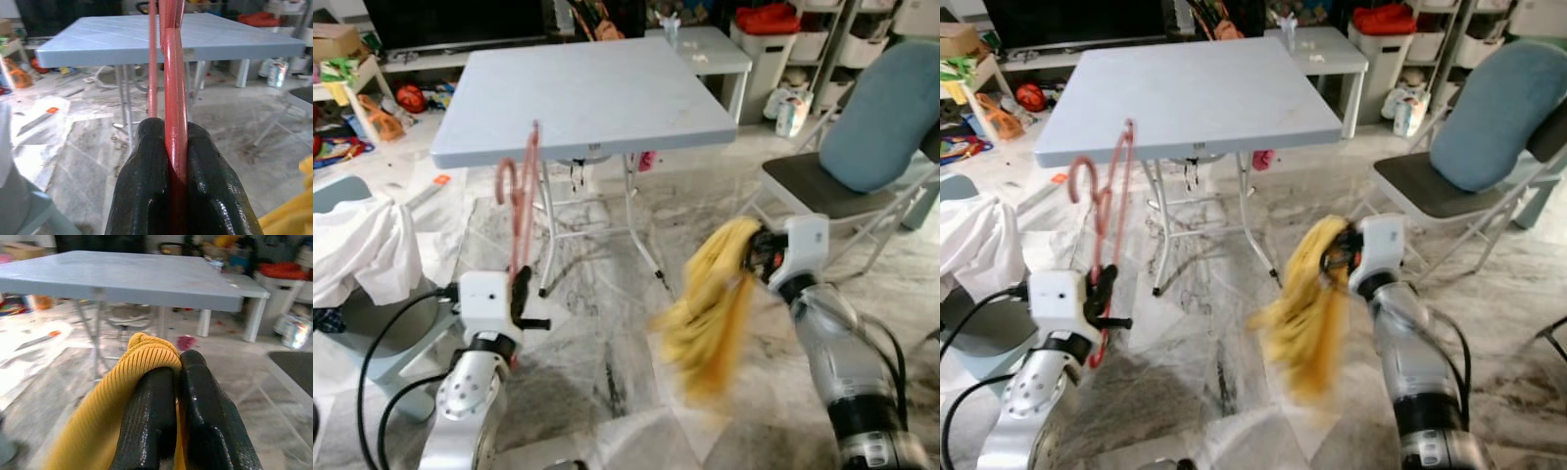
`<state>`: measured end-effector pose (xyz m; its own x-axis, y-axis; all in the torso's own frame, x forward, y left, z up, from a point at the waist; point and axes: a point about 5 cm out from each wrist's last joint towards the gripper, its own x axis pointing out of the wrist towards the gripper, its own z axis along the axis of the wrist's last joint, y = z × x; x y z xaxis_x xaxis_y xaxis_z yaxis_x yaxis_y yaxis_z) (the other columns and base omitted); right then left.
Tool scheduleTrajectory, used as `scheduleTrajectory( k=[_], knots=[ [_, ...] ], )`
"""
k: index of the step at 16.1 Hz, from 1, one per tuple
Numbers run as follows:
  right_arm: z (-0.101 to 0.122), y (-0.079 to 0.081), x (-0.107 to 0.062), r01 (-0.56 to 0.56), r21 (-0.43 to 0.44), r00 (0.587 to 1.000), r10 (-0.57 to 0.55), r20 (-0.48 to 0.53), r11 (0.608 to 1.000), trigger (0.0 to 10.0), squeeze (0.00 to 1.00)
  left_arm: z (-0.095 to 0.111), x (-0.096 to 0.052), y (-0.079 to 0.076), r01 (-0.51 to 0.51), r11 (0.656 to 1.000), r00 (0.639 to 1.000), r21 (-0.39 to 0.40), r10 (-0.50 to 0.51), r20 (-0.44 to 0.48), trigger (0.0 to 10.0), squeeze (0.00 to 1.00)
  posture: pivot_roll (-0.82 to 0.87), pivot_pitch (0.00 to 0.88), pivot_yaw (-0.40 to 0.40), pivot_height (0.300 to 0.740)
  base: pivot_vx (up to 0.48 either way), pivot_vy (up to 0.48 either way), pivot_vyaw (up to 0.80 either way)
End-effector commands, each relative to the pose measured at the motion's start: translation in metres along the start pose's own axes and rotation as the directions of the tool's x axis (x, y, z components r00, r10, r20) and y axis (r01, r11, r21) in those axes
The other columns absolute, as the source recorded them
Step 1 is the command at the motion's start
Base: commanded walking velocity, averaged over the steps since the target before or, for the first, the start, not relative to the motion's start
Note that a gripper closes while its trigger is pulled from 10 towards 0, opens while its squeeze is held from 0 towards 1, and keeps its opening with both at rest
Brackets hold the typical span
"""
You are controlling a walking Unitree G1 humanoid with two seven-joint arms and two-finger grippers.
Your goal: Hang hanger
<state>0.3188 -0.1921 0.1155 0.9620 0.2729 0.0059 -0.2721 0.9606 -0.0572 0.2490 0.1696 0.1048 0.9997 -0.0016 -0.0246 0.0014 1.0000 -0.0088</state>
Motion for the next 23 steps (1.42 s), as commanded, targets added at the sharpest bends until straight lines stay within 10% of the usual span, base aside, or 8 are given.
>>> scheduleTrajectory(
  k=[1,7,23],
  knots=[
    [0.013,0.014,-0.001,-0.078,0.02,0.996,0.077,0.048,0.997,10.0,0.0,0.001,0.001,0.011,-0.029,1.0,1.0,-0.011,0.029,0.009,10.0,0.0,-0.04,0.0,0.034,0.74,0.0,0.0,0.0],
    [0.018,0.036,0.0,-0.092,0.024,0.993,0.09,0.082,0.995,10.0,0.0,0.007,0.002,0.022,0.003,0.998,1.0,-0.07,-0.002,0.023,10.0,0.0,-0.02,0.0,0.026,0.74,0.0,0.0,0.0],
    [0.035,0.036,0.006,-0.061,0.083,0.991,0.051,0.122,0.995,10.0,0.0,0.018,0.007,0.004,0.029,0.994,0.997,-0.11,-0.021,0.071,10.0,0.0,-0.02,0.0,0.029,0.74,0.176,0.0,0.19]
  ],
)
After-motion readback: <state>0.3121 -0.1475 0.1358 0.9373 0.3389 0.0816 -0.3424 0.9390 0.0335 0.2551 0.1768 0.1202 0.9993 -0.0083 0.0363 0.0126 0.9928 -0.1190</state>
